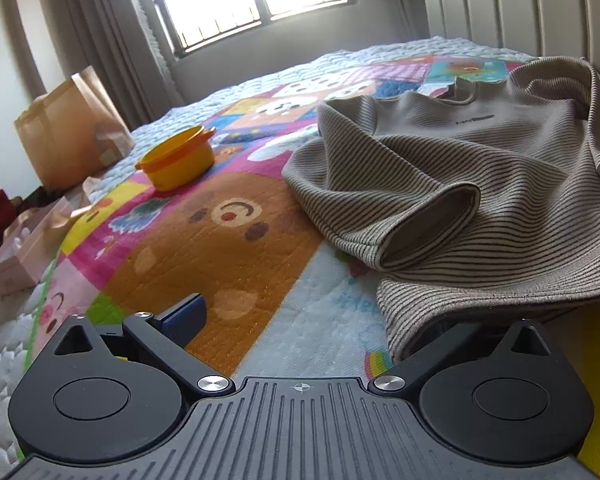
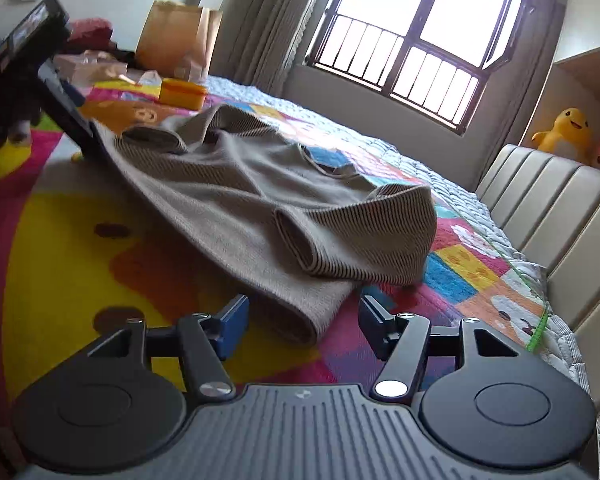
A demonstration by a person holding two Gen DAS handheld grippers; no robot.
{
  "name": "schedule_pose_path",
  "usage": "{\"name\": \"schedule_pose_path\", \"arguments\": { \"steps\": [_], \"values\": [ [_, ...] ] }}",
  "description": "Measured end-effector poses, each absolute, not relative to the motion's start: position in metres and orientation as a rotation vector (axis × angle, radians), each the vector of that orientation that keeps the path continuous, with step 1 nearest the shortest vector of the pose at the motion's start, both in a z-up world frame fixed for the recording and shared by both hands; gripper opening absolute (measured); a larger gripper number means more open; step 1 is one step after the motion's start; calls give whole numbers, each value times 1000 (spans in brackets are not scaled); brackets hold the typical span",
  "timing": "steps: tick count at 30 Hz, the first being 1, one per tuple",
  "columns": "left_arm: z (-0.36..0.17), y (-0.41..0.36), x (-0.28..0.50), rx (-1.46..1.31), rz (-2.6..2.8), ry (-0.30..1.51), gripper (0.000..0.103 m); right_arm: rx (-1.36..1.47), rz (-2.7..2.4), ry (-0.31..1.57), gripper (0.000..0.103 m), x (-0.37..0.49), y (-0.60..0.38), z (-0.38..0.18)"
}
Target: Fold clothes
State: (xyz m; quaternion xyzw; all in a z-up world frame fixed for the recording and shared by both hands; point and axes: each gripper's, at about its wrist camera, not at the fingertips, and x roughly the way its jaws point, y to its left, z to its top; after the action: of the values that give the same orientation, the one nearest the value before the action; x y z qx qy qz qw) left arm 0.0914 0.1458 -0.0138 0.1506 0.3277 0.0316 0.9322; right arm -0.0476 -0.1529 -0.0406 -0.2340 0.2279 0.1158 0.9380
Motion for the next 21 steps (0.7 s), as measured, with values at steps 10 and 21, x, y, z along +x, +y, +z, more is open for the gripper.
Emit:
{"name": "schedule_pose_path", "arguments": {
  "steps": [10, 21],
  "values": [
    [-15, 146, 97, 309, 68, 687, 103, -570, 87, 461, 57, -4, -146, -56],
    [33, 142, 14, 299, -34, 612, 103, -438, 16, 368, 47, -41, -192, -9]
  ]
}}
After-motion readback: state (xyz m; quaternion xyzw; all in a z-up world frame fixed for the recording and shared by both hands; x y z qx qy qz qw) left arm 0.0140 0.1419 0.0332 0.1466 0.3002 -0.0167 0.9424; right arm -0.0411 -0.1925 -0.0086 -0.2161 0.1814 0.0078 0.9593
